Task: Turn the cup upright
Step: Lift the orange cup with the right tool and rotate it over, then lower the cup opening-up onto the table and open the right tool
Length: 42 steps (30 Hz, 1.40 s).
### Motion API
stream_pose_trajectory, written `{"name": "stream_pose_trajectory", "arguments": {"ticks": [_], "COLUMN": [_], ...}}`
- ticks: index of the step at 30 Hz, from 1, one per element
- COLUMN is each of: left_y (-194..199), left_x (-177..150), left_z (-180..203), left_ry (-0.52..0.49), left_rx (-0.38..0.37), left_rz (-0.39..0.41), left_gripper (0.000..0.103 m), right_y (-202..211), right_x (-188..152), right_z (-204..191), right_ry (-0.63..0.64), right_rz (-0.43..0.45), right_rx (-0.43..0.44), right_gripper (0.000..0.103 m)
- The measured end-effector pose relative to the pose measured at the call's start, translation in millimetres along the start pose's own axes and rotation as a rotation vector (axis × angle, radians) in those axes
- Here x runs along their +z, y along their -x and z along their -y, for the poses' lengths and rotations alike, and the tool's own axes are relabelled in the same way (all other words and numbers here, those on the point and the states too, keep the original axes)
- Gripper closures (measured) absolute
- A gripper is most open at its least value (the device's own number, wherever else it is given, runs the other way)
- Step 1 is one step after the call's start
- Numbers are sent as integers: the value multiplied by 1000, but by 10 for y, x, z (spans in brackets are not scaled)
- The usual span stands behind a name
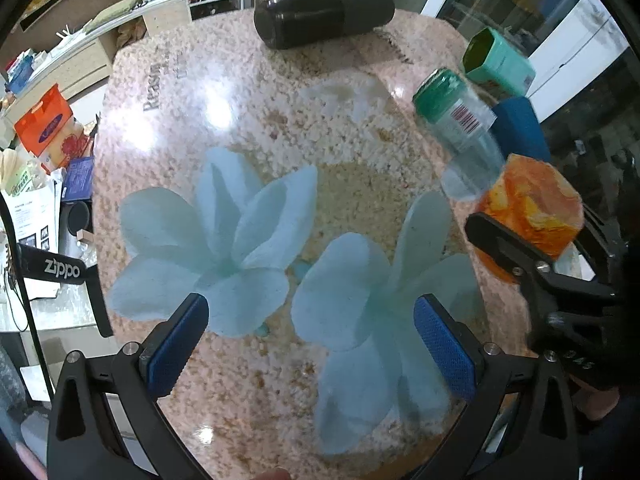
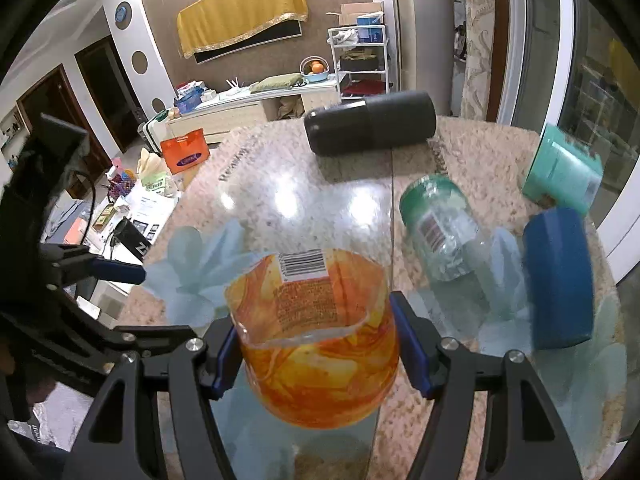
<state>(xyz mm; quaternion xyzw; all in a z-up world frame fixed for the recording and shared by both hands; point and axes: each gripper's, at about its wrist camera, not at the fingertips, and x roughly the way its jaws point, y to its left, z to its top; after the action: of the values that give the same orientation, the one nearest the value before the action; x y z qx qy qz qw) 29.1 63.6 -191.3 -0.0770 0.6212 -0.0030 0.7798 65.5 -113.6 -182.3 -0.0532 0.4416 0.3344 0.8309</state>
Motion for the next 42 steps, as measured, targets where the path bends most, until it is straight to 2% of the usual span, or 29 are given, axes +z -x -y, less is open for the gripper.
{"name": "stream_pose_trajectory", "arguments": {"ticks": [5,7,13,23,25,28,30,32,38,42], "left_y": [-191,-228,-390,-496,-534,-524,-492,-444,-79,241], "left_x": [-54,-68,-127,-176,-181,-192,-187,-175,-150,-100], "left_z": [29,62,30,86,119,109,98,97,98,149], "left_ry": [24,15,60,67,58,46,41,34,16,-16], "left_rx": [-29,-58,-47,-52,-48,-58,-58,-61,-89,-93], "left_rz": [-48,-43,-88,-103,-101,-90,-84,-78,-33,18], "left_gripper": [0,0,0,0,0,0,0,0,0,0], "right_y": [-137,-147,-272,-294,-301,-274,-238,-170,335,678], "right_x": [-101,-124,-210,-254,-263,-237,-200,-153,112,319], "right_z": [45,36,65,97,110,131,118,81,53,30], "right_ry": [1,1,9,25,17,-5,-8,1,-33,-57], "right_rz": [-2,-12,-43,-49,-55,-56,-61,-62,-12,-27], "right_rx": [8,20,7,1,3,17,23,24,-32,-127], "right_gripper": [39,38,38,37,27,23,19,8,5,3]}}
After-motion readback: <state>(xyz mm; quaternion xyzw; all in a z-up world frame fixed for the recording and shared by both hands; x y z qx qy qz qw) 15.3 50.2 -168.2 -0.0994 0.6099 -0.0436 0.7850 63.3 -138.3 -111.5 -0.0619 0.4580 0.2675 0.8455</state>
